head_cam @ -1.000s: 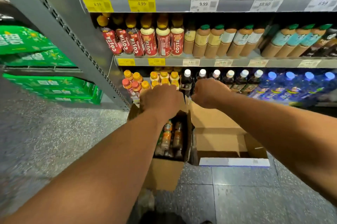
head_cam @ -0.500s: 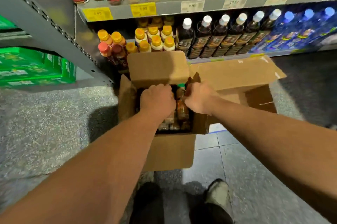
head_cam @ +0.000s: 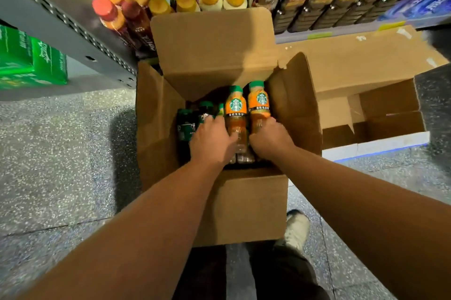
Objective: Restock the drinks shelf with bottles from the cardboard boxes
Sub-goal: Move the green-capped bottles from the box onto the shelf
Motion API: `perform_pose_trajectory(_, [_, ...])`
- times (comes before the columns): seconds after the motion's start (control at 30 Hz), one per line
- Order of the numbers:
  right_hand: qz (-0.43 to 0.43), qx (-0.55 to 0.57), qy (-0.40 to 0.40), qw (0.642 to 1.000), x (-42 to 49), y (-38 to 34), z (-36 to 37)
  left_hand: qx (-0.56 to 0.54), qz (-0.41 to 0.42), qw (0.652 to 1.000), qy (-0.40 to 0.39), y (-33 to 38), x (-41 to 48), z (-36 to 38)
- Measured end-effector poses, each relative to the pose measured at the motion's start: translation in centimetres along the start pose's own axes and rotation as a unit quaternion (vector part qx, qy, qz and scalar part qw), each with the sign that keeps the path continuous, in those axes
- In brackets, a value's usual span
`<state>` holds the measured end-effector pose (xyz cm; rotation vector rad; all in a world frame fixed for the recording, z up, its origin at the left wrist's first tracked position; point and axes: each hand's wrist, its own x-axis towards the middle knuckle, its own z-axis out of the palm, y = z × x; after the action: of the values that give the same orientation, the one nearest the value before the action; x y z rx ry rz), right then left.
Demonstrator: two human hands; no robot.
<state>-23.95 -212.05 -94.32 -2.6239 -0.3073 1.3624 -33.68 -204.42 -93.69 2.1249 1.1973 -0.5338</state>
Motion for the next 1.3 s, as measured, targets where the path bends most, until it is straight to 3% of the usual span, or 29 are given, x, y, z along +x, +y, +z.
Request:
perform_pose_trajectory(0.2, [0.102, 0.078, 0.025, 0.991, 4.8, 2.5, 2.6, -0.123, -0.059, 0.988, -0.073, -1.4, 2.9, 5.1])
perform_pose_trajectory(0.37, [0.106, 0.174, 0.028, 0.979, 6.3, 2.6, 3.8, -0.208, -0.087, 0.972, -0.061, -2.3, 4.3, 6.9])
perform_pose_trajectory(0.67, [0.118, 0.228, -0.006, 0.966, 6.4, 2.8, 3.0, -0.291, -0.121, 0.941, -0.124, -1.3, 5.1, 6.7])
perform_pose_trajectory(0.83, [0.12, 0.322, -0.075, 0.936, 4.1, 3.1, 2.5, -0.337, -0.123, 0.92, -0.156, -1.9, 3.2, 4.8])
perform_pose_trajectory(1.07, [0.058, 0.402, -0.159, 0.9, -1.4, 0.9, -1.9, -0.429, -0.135, 0.882, -0.145, -1.4, -0.8, -1.4])
perform_pose_trajectory(1.3, [-0.015, 0.444, -0.144, 0.884, -6.6, -1.7, -9.5, -0.503, -0.087, 0.852, -0.114, 2.8, -4.3, -9.1])
